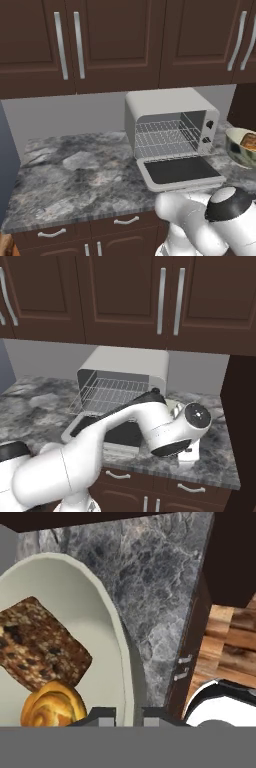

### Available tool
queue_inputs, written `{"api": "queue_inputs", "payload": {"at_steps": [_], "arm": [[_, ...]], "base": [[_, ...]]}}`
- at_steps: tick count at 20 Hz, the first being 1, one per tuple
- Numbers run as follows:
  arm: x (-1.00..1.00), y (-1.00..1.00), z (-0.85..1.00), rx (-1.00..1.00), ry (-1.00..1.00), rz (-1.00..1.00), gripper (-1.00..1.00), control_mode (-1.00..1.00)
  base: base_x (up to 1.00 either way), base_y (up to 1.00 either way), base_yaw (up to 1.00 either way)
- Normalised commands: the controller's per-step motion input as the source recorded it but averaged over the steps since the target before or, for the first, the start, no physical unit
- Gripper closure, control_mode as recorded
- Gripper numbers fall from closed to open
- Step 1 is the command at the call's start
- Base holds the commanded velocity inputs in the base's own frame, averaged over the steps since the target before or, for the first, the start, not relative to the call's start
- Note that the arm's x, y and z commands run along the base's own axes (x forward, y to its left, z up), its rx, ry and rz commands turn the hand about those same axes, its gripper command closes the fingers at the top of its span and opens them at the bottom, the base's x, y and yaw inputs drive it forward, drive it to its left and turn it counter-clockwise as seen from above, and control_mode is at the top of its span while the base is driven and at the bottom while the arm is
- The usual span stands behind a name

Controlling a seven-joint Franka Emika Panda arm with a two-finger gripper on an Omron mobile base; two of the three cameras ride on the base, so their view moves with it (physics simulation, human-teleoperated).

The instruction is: Pick up the heated bread from the toaster oven and place it in the bowl. Then move the bread bowl to the dining counter.

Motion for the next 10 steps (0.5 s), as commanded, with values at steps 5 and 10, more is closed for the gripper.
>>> {"api": "queue_inputs", "payload": {"at_steps": [5,10], "arm": [[0.0,1.0,0.42,-0.02,-0.26,0.0,1.0,-1.0],[0.0,1.0,0.53,0.0,-0.16,0.0,1.0,-1.0]], "base": [[0.0,0.0,0.0],[0.0,0.0,0.0]]}}
